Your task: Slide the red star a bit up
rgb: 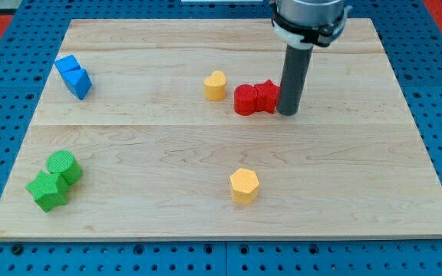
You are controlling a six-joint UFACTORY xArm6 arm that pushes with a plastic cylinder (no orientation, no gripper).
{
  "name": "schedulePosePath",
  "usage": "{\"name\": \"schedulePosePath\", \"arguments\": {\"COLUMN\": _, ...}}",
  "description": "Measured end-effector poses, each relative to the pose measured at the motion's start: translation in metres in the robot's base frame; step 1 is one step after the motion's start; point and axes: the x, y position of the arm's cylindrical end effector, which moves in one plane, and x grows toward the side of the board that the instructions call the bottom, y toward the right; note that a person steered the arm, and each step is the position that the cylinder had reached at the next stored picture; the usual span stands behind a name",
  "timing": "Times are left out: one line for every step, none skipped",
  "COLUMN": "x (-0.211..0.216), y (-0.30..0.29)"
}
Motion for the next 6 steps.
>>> {"name": "schedulePosePath", "arguments": {"x": 0.021, "y": -0.007}}
{"name": "schedulePosePath", "arguments": {"x": 0.016, "y": -0.012}}
{"name": "schedulePosePath", "arguments": {"x": 0.004, "y": -0.018}}
{"name": "schedulePosePath", "arguments": {"x": -0.014, "y": -0.021}}
{"name": "schedulePosePath", "arguments": {"x": -0.027, "y": -0.021}}
{"name": "schedulePosePath", "arguments": {"x": -0.038, "y": -0.021}}
